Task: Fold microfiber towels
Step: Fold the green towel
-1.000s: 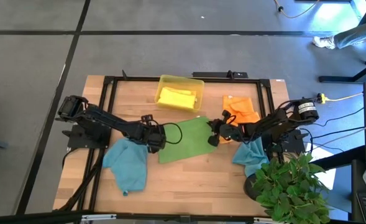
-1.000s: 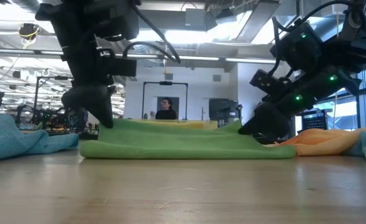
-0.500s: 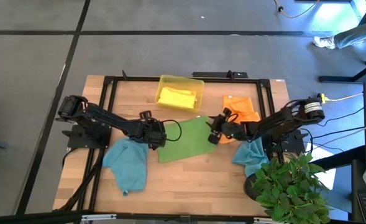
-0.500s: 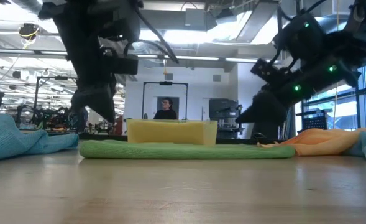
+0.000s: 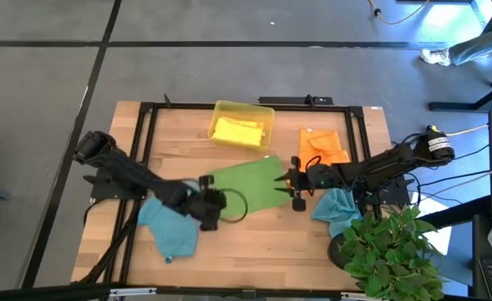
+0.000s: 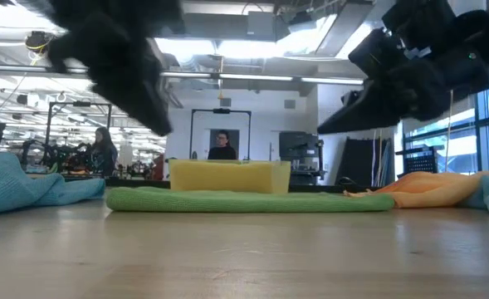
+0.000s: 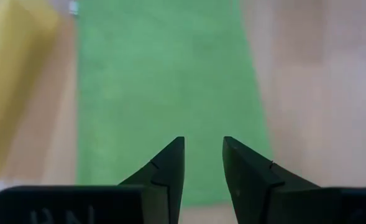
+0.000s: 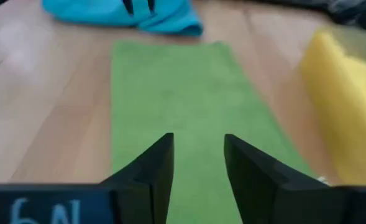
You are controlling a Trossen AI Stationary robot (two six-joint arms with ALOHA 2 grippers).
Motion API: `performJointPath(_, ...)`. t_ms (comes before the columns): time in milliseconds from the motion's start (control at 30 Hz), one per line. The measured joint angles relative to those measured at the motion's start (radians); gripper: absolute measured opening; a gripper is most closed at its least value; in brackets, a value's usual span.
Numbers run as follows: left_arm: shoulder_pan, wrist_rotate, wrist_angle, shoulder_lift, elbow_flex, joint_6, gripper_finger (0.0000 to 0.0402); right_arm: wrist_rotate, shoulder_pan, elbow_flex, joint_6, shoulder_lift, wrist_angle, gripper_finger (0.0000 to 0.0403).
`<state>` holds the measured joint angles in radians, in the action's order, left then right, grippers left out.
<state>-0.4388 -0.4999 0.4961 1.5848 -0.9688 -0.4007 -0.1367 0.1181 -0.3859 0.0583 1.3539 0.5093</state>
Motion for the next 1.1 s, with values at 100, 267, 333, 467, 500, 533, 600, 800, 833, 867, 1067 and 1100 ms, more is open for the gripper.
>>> performJointPath(100, -0.082, 0.004, 0.112, 0.0, 0.005, -0.111, 0.0101, 0.0, 0.015, 0.0, 0.001, 0.002, -0.038, 0.013)
performJointPath(267, -0.187, 0.177, 0.248, 0.0, 0.005, -0.336, 0.0093, 0.0, 0.018, 0.0, 0.003, 0.002, -0.034, 0.0115)
performJointPath(333, -0.212, 0.228, 0.291, 0.007, 0.005, -0.401, 0.009, 0.0, 0.018, 0.0, 0.009, 0.002, -0.032, 0.0111)
performJointPath(467, -0.225, 0.291, 0.526, 0.008, 0.005, -0.556, 0.0085, 0.0, 0.017, 0.0, 0.025, 0.002, -0.027, 0.011)
performJointPath(500, -0.223, 0.311, 0.597, 0.008, 0.005, -0.591, 0.0084, 0.0, 0.017, 0.0, 0.024, 0.002, -0.027, 0.011)
performJointPath(533, -0.221, 0.329, 0.667, 0.008, 0.005, -0.622, 0.0083, 0.0, 0.017, 0.0, 0.024, 0.002, -0.027, 0.011)
performJointPath(600, -0.21, 0.345, 0.764, 0.003, 0.005, -0.665, 0.0081, 0.0, 0.017, 0.0, 0.025, 0.002, -0.027, 0.011)
performJointPath(800, -0.188, 0.09, 0.605, -0.023, -0.042, -0.542, 0.0082, 0.0, 0.017, 0.0, 0.027, 0.002, -0.018, 0.011)
performJointPath(833, -0.187, 0.032, 0.528, -0.023, -0.046, -0.486, 0.0082, 0.0, 0.017, 0.0, 0.027, 0.002, -0.007, 0.011)
performJointPath(867, -0.187, -0.012, 0.436, -0.023, -0.046, -0.423, 0.0082, 0.0, 0.017, 0.0, 0.028, 0.002, 0.007, 0.011)
performJointPath(1067, -0.135, -0.029, 0.156, 0.022, -0.03, -0.192, 0.008, 0.04, 0.017, 0.0, 0.029, 0.002, 0.062, 0.011)
performJointPath(1100, -0.122, -0.024, 0.147, 0.038, -0.03, -0.188, 0.0082, 0.047, 0.017, 0.0, 0.03, 0.002, 0.062, 0.011)
